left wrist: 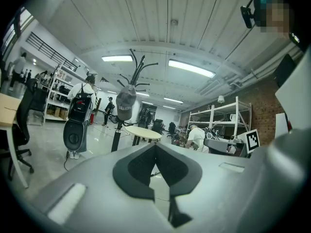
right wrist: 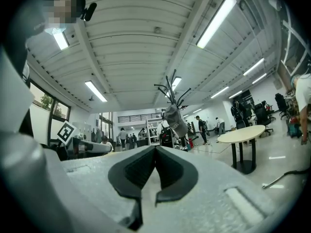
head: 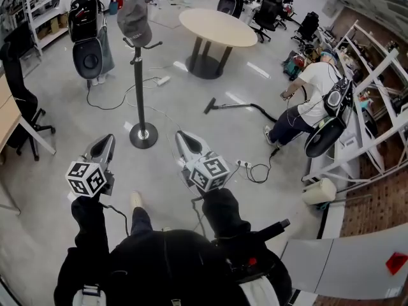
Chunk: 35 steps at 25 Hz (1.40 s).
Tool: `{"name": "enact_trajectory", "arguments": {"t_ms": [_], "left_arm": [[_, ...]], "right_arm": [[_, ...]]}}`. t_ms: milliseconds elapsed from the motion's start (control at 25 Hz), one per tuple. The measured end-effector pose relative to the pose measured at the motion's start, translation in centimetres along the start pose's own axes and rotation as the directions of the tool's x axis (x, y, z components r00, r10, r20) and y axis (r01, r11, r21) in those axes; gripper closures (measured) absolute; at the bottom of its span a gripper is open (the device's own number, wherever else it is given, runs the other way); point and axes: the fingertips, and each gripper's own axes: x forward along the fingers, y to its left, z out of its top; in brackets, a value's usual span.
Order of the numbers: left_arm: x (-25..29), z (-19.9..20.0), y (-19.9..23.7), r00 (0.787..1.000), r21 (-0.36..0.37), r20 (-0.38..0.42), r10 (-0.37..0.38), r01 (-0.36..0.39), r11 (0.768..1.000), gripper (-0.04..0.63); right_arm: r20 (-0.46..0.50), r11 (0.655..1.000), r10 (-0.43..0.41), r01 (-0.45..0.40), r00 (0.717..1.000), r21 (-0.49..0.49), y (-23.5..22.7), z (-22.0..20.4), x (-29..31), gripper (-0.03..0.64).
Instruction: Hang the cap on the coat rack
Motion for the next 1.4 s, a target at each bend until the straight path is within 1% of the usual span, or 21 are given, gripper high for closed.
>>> {"name": "enact_trajectory", "arguments": {"t_ms": [160,440,880,1400], "left_arm": [[-0.6,-0.6,-0.1,1.000,-0.001,0.003,0.000,0.000,1.000,0.595],[-1.0,-0.3,0.1,1.000,-0.006,0.020,0.010,-0.009,1.000,0.595],[-0.3,0.1,-0.3,1.000,0.007,0.023,0.010,-0.010,1.000,0.595],[-0.1,0.0,-0.5,1.000,0.004,0.022,0.010,-0.010,1.000,0.595]], "right_arm": [[-0.002,1.000,0.009,-0.009,1.000,0.008,0.7,-0.6,-0.2,0.615],[-0.007,0.999,0.038,-0.038,0.999,-0.005,1.8,-0.6,0.3,0.615],[-0.008,0.999,0.053,-0.053,0.999,-0.009,1.5,-0.5,0.5,0.617],[-0.008,0.998,0.062,-0.062,0.998,-0.006,1.4,-0.5,0.3,0.617]]}}
